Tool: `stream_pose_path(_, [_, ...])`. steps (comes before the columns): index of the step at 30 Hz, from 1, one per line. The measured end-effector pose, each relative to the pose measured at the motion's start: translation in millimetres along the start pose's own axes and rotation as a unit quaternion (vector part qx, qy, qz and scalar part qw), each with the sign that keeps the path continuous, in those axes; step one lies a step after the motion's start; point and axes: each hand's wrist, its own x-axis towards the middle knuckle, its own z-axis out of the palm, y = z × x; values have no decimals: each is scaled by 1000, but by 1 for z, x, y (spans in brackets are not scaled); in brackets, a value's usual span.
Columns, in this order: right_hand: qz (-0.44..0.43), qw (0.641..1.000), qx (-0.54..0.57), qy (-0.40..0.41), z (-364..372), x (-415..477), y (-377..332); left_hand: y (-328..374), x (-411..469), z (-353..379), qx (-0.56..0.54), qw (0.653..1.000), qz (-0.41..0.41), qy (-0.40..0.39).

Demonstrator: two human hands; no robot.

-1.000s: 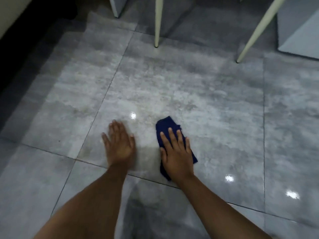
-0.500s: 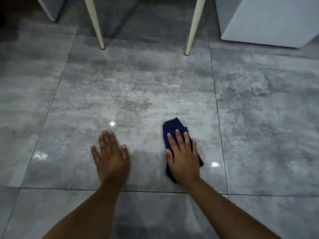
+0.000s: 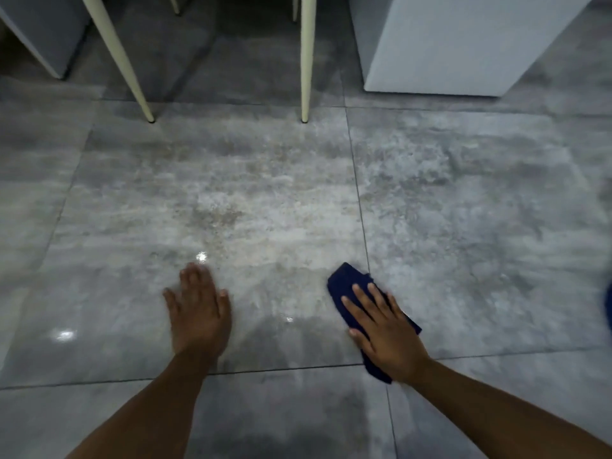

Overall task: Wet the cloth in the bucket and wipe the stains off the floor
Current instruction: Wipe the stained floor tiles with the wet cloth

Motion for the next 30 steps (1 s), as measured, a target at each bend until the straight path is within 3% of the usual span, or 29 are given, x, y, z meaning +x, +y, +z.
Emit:
stream_pose_path(3, [78,997,28,-13,-7,3,30,66,-9,16,-9,991,131,-31])
stream_pose_path(7, [273,959,78,24,0,-41,58,155,-34,37,-37,975,212,-51])
stream_pose_path(10, [342,935,82,43,12,-91,56,194,-63,51,-41,964,253,-69])
stream_pose_path(14, [349,932,76,58,23,-109,35,206,-82,62,-7,967,247,-63])
stream_pose_path(18, [317,941,104,58,18,-99,61,205,-82,60,16,966,247,-78])
stream_pose_path(22, [410,900,120,84,12,-108,95,207,-81,55,34,963,249,-101])
stream_pose_path(25, [457,876,120,91,18,-137,79,206,-79,53,40,960,245,-127])
stream_pose_path(30, [392,900,157,108,30,-161,71,218,-76,26,96,944,264,-171])
